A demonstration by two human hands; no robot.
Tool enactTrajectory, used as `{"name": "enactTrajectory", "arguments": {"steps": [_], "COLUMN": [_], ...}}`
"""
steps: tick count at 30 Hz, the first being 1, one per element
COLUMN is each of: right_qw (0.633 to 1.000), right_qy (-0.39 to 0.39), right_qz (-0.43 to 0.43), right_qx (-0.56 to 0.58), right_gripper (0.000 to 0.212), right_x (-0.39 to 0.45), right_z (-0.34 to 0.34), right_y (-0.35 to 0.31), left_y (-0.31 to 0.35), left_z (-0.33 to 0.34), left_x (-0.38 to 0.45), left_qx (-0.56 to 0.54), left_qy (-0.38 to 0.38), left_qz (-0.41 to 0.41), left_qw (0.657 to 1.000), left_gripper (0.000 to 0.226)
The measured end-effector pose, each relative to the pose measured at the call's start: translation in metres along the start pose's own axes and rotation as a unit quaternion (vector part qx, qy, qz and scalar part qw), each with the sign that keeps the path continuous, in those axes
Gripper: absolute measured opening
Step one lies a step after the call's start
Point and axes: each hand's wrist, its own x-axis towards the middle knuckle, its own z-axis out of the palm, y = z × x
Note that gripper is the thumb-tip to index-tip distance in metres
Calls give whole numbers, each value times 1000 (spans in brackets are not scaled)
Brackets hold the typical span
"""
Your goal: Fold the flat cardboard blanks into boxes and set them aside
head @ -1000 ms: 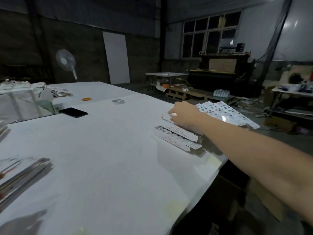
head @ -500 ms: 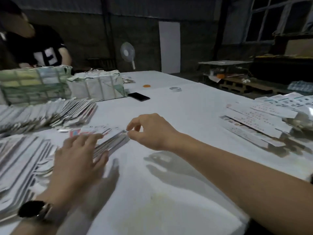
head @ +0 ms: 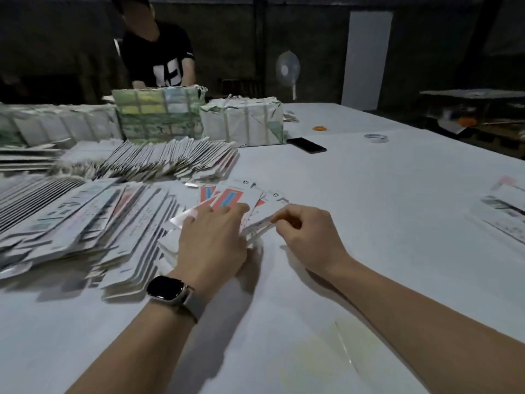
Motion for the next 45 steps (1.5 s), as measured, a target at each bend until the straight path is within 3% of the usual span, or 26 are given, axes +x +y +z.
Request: {"name": "enactTrajectory", "arguments": {"steps": [6, 10, 14, 16, 18, 21, 24, 28, 35, 41, 45], "right_qw": [1000, 999, 996, 991, 981, 964, 946, 942, 946, 943, 929], "right_qy": [-16, -5, 18, 30, 40, 37, 36, 14, -4, 56, 46], "right_qz": [-25, -10, -7, 10, 33, 64, 78, 73, 38, 54, 83], "right_qx": [10, 37, 85, 128, 189, 256, 313, 326, 323, 323, 357], "right_gripper": [19, 23, 21, 12, 11, 25, 35, 47, 62, 50, 43], "right_x": [-5, -5, -4, -3, 0, 2, 1, -4, -10, -8, -6], "right_z": [7, 6, 4, 3, 1, -2, -4, -6, -8, -8, -9], "right_y": [-5, -6, -8, -10, -13, -17, -18, -20, -27, -22, -19], "left_y": [-2, 5, 11, 15, 19, 23, 28, 28, 24, 26, 29], "left_z": [4, 1, -6, -12, -17, -18, -14, -12, -14, -12, -10], "left_x": [-3, -2, -4, -3, -4, -5, -4, -5, -7, -6, -7], "left_qx": [-30, -96, -230, -311, -433, -618, -704, -708, -718, -691, -724], "left_qy": [2, 64, 180, 223, 204, 80, -25, -57, -73, -63, -84], "left_qz": [-12, 20, 33, 33, 24, -8, -61, -71, -67, -93, -90], "left_qw": [999, 993, 956, 923, 878, 782, 707, 700, 689, 714, 679], "left_gripper": [46, 44, 38, 32, 26, 25, 45, 25, 34, 37, 38]}}
